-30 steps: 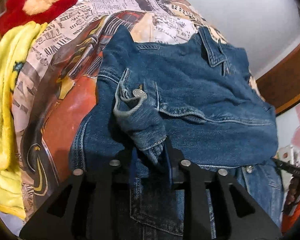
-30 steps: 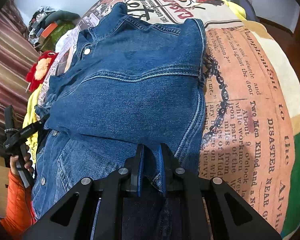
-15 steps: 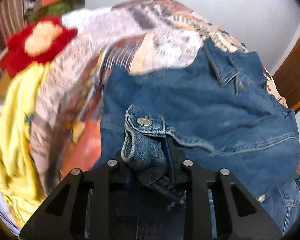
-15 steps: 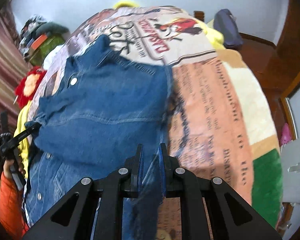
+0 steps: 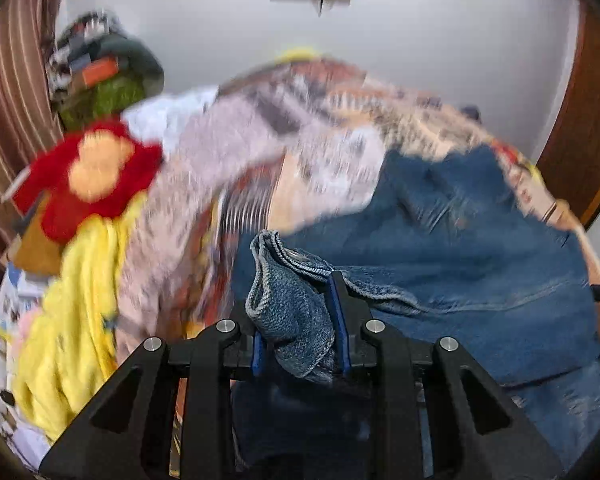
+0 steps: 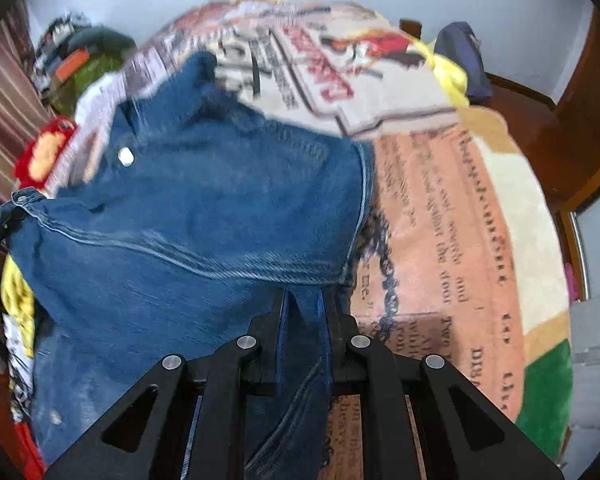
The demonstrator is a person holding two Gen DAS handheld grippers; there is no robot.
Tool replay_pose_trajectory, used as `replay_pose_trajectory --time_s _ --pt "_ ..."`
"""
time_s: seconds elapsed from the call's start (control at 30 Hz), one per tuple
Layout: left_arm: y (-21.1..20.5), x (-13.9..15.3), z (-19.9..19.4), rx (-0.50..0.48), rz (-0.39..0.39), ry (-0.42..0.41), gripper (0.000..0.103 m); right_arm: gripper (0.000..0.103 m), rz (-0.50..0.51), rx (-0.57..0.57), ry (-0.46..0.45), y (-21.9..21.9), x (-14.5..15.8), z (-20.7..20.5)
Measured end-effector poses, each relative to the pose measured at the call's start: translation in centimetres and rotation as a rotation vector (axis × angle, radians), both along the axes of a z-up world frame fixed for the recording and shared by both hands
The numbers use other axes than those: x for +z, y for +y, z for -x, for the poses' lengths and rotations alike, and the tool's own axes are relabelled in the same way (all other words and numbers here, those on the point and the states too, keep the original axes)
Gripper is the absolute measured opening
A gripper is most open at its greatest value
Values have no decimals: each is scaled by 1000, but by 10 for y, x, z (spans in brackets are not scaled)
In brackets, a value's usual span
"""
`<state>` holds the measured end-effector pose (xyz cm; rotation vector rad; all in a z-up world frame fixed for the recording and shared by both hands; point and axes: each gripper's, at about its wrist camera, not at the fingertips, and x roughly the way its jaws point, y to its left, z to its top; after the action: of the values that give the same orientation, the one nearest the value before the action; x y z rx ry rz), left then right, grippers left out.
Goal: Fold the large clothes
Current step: 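Fold the jacket side inward with the right gripper and release it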
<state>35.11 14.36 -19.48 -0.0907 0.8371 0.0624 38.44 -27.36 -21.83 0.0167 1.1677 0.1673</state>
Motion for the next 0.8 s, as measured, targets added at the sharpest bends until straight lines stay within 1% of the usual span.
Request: replay_pose_trajectory --time_s 0.03,0.07,0.13,0.2,0.27,0.3,0.33,0.37,0.4,0.43,0.47,0.5,0.57,0.63,0.7,0.8 --pt "4 -13 1 6 17 34 28 10 22 15 14 2 -8 -1" --pt "6 -22 2 10 29 55 29 10 38 31 8 4 -11 1" --pt "10 -39 7 16 43 96 31 11 103 65 -26 8 -13 5" --pt "9 -49 13 17 41 113 34 11 130 85 -44 8 -14 9" --pt "8 -56 20 21 31 122 40 11 152 104 -60 9 -15 12" --pt "8 -58 22 23 22 125 42 16 161 110 -65 9 -16 13" --pt "7 -59 24 24 15 129 45 22 175 108 -72 10 -16 14" --pt "8 -60 26 27 9 134 52 43 210 95 -82 10 -16 15" --pt "9 -60 28 38 -11 142 57 71 259 74 -97 11 -16 15" --pt "11 -62 29 47 -23 146 67 77 323 50 -123 11 -16 16" --pt "13 -63 30 52 -26 148 73 77 337 49 -140 8 -17 17" --pt "16 -63 32 53 -18 150 75 77 313 49 -134 5 -17 15" --pt "23 -64 36 55 24 163 79 77 245 22 -112 -7 -16 13" --pt "28 -64 38 59 53 181 82 77 191 1 -88 -16 -15 12" --pt "30 -61 40 54 76 197 82 77 148 -17 -68 -23 -12 12" --pt "32 -50 39 37 89 212 82 77 86 -33 -41 -28 -9 11"
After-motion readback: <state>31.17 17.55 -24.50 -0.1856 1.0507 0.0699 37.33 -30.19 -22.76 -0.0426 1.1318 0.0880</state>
